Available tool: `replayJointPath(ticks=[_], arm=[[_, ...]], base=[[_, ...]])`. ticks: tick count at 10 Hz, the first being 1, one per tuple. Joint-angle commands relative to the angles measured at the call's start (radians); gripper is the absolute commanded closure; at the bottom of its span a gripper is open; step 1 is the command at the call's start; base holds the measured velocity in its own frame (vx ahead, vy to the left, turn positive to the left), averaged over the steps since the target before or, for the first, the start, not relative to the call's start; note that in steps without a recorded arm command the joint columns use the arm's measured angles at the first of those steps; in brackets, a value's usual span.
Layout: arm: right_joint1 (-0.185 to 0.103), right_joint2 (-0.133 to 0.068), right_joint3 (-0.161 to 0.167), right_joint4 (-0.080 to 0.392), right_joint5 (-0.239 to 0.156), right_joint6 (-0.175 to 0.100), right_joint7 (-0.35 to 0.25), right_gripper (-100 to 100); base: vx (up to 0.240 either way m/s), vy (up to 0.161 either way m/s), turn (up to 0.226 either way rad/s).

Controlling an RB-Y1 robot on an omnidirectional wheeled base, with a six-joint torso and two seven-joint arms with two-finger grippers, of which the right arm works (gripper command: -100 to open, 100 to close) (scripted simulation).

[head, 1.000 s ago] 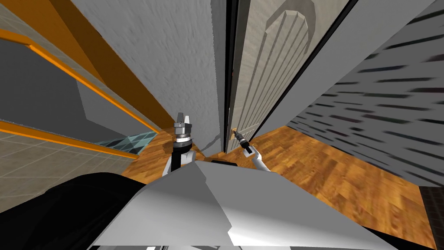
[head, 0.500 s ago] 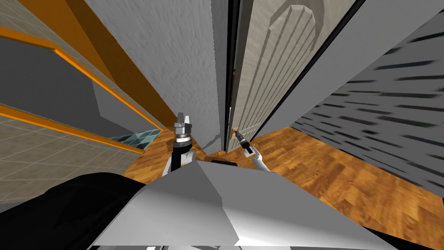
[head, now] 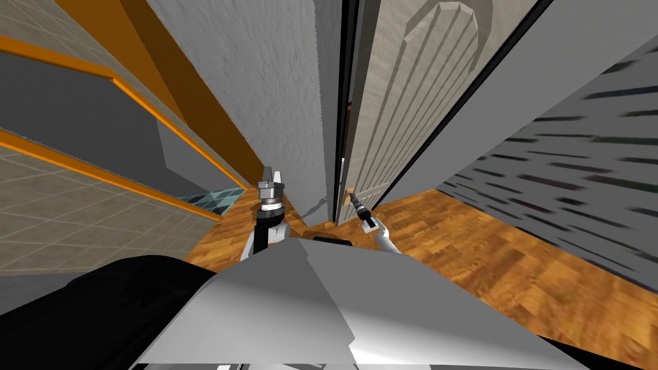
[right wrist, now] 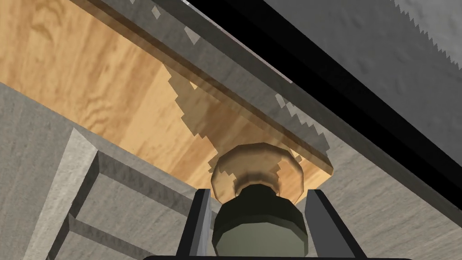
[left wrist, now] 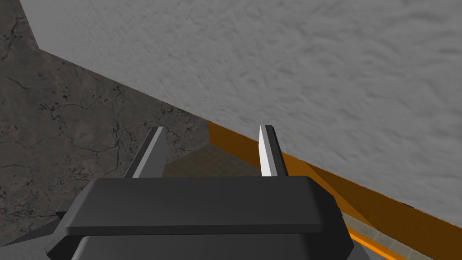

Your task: Pull the door open

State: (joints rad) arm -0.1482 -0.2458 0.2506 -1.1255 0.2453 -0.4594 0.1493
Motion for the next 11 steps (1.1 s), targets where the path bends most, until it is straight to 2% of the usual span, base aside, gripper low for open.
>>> replayJointPath(ticks=[1, 2, 4, 5, 6, 7, 8, 9, 11], arm=[[0.004, 0.003, 0.019, -0.013, -0.028, -0.002, -0.050, 100], [0.004, 0.003, 0.019, -0.013, -0.028, -0.002, -0.055, 100], [0.006, -0.004, 0.022, -0.016, -0.083, 0.002, -0.123, 100], [0.006, -0.004, 0.022, -0.016, -0.083, 0.002, -0.137, 100], [0.007, -0.008, 0.023, -0.017, -0.111, 0.005, -0.175, 100], [0.007, -0.008, 0.023, -0.017, -0.111, 0.005, -0.178, 100], [0.008, -0.012, 0.024, -0.018, -0.139, 0.007, -0.219, 100], [0.017, -0.017, 0.019, -0.014, -0.102, 0.001, -0.162, -100], [0.020, -0.021, 0.016, -0.017, -0.079, -0.005, -0.129, -100]], base=[[-0.044, -0.032, 0.101], [-0.046, -0.029, 0.052], [-0.055, -0.043, 0.151], [-0.054, -0.038, 0.057], [-0.049, -0.021, 0.100], [-0.050, -0.015, 0.084], [-0.045, -0.017, 0.121], [-0.034, -0.021, 0.000], [-0.025, -0.011, -0.045]])
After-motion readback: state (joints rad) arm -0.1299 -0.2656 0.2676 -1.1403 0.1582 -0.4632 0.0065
